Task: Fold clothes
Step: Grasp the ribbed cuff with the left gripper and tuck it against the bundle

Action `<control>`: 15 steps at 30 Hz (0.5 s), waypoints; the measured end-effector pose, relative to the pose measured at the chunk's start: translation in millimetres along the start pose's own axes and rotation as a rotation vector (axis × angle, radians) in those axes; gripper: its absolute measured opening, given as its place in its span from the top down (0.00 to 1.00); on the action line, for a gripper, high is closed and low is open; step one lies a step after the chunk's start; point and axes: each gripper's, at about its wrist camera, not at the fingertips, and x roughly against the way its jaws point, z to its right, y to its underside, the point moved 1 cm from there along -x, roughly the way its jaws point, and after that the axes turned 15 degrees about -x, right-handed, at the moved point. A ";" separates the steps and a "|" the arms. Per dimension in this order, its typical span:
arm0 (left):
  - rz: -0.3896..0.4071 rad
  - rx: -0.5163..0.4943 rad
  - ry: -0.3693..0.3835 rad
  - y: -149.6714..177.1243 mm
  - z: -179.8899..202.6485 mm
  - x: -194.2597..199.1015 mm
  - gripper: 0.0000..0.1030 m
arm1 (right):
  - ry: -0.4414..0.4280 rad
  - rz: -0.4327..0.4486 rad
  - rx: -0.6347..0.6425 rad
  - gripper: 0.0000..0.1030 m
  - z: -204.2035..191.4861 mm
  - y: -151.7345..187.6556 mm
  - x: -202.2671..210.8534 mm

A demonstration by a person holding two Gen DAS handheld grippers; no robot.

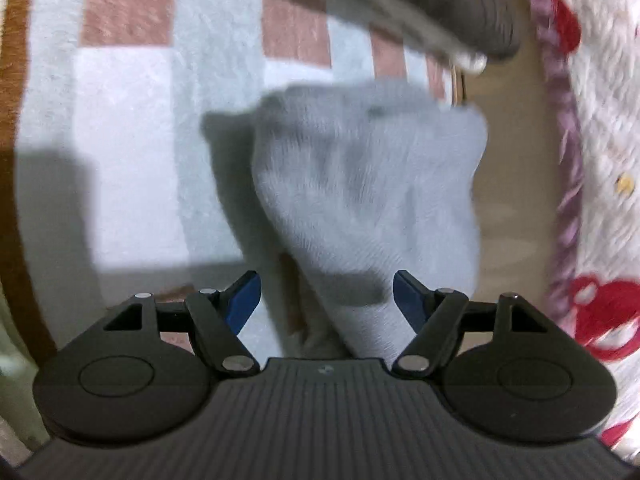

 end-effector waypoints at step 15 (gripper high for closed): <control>0.316 -0.204 -0.051 -20.3 32.3 -17.1 0.67 | 0.025 0.014 -0.065 0.33 -5.1 -20.3 -31.7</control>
